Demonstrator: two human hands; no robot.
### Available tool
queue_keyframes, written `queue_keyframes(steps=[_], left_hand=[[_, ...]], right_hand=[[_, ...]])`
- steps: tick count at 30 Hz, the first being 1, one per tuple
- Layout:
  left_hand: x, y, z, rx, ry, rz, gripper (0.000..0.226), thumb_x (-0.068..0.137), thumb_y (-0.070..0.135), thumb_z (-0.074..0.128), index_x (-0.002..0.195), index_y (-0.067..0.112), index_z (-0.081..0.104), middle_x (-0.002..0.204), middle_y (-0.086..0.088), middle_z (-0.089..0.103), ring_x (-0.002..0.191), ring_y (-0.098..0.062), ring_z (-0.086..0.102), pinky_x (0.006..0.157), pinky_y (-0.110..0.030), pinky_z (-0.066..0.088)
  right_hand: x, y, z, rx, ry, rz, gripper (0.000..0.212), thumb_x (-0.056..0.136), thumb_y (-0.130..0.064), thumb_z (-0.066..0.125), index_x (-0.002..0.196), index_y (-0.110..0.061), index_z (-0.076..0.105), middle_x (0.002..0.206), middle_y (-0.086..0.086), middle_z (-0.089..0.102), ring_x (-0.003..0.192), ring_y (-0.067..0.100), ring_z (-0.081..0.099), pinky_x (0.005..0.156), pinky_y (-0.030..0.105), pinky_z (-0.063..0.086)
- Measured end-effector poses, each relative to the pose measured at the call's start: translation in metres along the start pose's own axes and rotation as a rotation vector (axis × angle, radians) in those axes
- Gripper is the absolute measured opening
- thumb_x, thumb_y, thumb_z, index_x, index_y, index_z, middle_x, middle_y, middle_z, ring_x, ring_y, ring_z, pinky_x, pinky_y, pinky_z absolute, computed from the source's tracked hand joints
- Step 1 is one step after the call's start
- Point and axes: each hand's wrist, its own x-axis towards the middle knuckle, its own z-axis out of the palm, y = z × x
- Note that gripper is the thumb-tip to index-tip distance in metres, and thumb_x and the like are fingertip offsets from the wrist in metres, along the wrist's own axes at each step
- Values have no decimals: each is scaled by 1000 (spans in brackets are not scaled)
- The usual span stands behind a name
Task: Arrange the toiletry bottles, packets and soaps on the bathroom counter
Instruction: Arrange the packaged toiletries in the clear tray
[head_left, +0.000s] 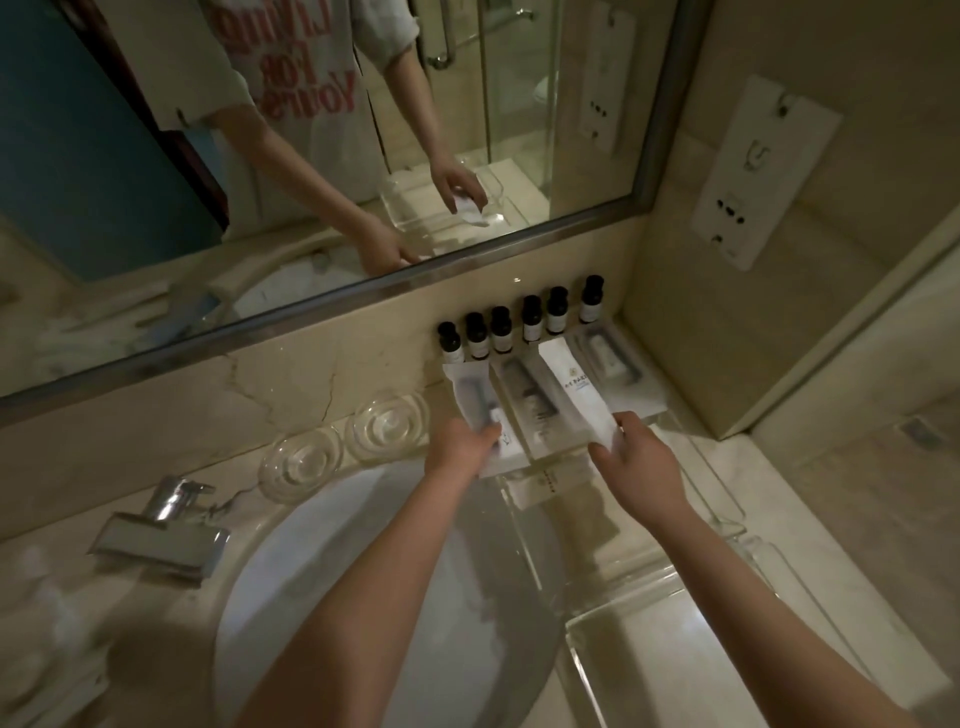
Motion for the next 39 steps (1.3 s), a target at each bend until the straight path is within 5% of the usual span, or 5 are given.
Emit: queue_keyframes(steps=[4,8,11,20,39], left_hand=[[-4,-3,-7,279,39,-14,55,87,62,45,86,8,58,83,-7,60,77,-26,58,65,-30,43],[-13,-15,-4,255,163,152,70,82,57,56,128,7,41,123,-16,57,110,-33,58,81,-36,50],[-20,-23,0,335,74,317,86,79,52,63,147,24,18,140,-14,41,123,-32,49,96,-43,47],[-17,-16,5,654,69,394,69,89,44,54,148,28,20,130,-11,42,114,-29,51,93,-39,47],[-10,-16,-17,645,23,459,70,91,34,53,149,33,14,126,-8,41,117,-27,45,93,-38,43]], right_hand=[[3,-1,2,9,-3,-4,41,90,-22,57,126,-7,46,111,14,62,94,30,59,67,28,36],[4,-2,2,36,4,-1,42,90,-22,56,128,-8,45,111,13,62,88,28,57,66,28,36],[3,-1,2,51,9,-10,41,90,-22,56,127,-8,46,108,12,62,79,20,50,63,27,35],[-1,4,0,32,9,-22,41,90,-23,56,128,-8,46,108,12,61,79,19,50,63,29,39],[1,14,-5,-9,-6,-94,45,86,-33,60,125,-15,48,107,6,60,82,19,52,66,32,45]])
